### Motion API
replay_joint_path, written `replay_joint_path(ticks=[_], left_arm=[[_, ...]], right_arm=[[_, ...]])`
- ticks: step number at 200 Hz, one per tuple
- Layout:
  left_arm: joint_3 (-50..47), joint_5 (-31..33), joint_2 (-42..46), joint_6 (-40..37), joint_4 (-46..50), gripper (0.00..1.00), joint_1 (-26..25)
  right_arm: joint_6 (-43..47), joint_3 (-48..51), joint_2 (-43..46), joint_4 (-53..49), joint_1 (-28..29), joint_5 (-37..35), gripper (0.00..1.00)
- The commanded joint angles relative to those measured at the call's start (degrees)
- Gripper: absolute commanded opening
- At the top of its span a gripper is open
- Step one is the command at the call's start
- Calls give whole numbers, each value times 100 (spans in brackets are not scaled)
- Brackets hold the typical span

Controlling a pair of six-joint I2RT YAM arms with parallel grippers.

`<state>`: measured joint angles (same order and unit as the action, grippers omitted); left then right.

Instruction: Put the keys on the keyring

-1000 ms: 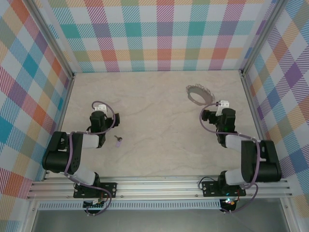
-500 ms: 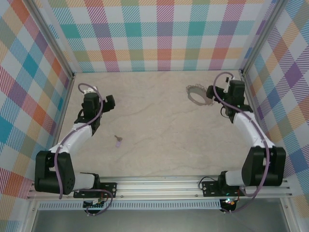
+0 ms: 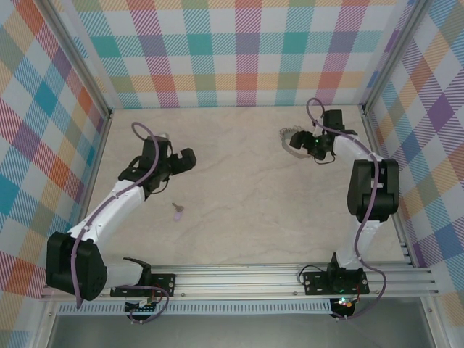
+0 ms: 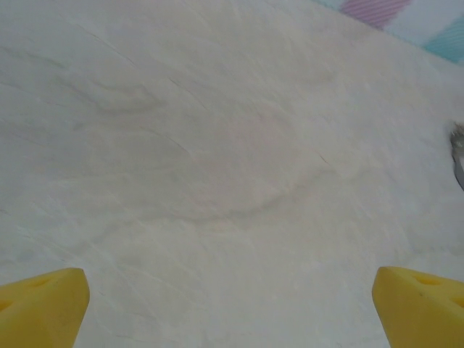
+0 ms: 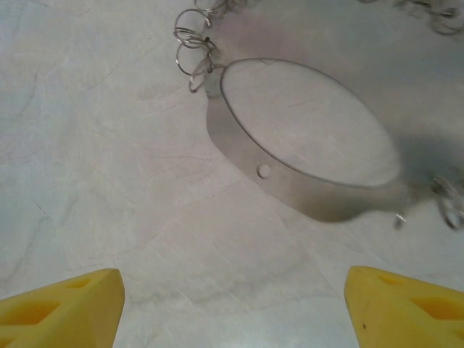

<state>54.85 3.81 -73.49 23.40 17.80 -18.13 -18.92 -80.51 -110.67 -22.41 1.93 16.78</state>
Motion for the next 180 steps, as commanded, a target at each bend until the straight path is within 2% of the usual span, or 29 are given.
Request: replay_joint_path(ticks=[1, 45, 101, 148, 180], left_arm=[[223, -136, -222, 198, 163, 100, -286], [400, -197, -610, 271, 110, 100, -555], [633, -232, -699, 205, 171, 100, -584], [659, -223, -521, 224, 194, 100, -582], [624, -199, -347, 248, 233, 100, -585]], right_arm=[[-46, -535, -340, -281, 152, 165, 79], [-90, -1631, -1294, -702, 378, -186, 79], [-183, -2702, -2198, -1199, 548, -521, 78], [-170, -2822, -2376, -1532, 760, -575, 77], [-173, -2423, -2184, -1542, 983, -544, 76]])
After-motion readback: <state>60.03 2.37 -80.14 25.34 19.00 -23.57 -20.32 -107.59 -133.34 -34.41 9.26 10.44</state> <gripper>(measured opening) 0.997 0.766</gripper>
